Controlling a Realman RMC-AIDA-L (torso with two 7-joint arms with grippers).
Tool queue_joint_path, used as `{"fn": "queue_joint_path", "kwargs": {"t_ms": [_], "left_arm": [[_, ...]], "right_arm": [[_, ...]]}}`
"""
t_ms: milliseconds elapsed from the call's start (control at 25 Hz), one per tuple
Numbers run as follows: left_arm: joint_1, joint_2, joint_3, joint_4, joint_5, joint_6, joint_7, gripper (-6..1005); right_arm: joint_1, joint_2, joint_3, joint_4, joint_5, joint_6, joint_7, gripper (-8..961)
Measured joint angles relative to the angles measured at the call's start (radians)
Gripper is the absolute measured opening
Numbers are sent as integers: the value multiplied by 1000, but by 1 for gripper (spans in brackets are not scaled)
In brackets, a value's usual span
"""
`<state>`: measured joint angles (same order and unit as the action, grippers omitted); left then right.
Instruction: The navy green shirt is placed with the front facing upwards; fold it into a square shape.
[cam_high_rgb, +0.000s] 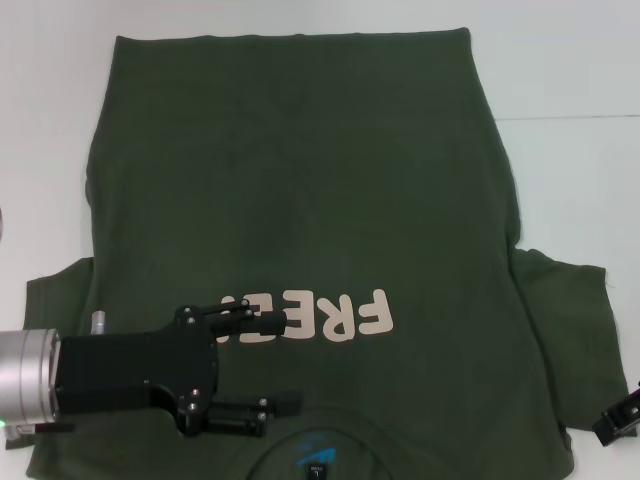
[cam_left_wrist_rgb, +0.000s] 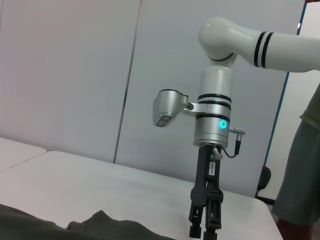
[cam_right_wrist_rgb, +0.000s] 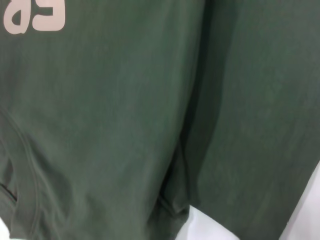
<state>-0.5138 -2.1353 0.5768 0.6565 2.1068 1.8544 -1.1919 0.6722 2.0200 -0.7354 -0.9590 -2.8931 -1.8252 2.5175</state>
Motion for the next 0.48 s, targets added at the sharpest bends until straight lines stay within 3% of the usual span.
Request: {"fn": "queue_joint_path", "kwargs": {"t_ms": [480], "left_arm": [[0,0,0,0,-3,0,0,874]], "right_arm": [[11,-1,-2,25,-17,0,0,941]]}}
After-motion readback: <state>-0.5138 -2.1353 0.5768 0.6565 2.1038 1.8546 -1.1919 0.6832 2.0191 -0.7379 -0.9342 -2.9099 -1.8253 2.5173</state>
